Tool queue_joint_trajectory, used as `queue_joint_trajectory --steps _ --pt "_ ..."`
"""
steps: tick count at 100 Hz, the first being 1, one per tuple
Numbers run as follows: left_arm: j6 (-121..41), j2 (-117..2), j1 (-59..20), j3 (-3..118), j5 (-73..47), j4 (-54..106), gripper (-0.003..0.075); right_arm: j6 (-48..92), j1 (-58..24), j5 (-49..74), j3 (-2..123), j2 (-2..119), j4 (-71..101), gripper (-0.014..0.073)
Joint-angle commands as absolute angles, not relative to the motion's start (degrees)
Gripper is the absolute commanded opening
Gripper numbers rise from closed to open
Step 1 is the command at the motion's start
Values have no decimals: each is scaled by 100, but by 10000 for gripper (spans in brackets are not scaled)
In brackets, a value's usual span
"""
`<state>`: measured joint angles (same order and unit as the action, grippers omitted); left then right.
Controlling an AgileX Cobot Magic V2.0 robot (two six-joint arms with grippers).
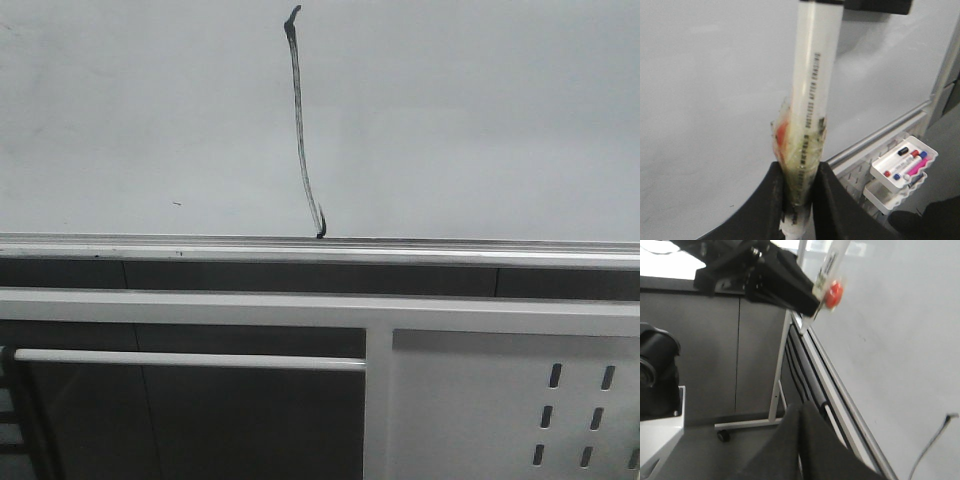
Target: Write number 1 on whiteboard
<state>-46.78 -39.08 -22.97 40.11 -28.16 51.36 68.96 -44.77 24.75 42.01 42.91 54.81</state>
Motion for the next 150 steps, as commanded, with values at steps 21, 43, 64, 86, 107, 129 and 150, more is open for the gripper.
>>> queue_joint_trajectory --steps 21,43,64,86,107,129,150 --pt "-5386 -4915 -3374 4134 -390 6126 -20 6771 -4200 1435 2966 2927 5655 -57" --pt "-5565 -5786 -5084 4134 1494 6043 -20 6743 -4200 1146 2533 2669 5656 -57" --pt "-5357 -6362 -5586 4205 2335 6069 -20 6743 -4200 1010 2200 2669 5617 -57" --pt "-5047 -6717 -5210 4250 2380 6059 -19 6743 -4200 972 2084 2669 5617 -57" --pt "-4314 -6767 -4767 4253 2076 5237 -19 6743 -4200 949 2077 2669 5613 -57" --pt "-3111 -6776 -4621 4253 2260 4278 -19 6743 -4200 884 1973 2669 5436 -57" --pt "-3058 -6940 -4621 4253 2404 4179 -19 6743 -4200 896 1718 2669 5436 -57"
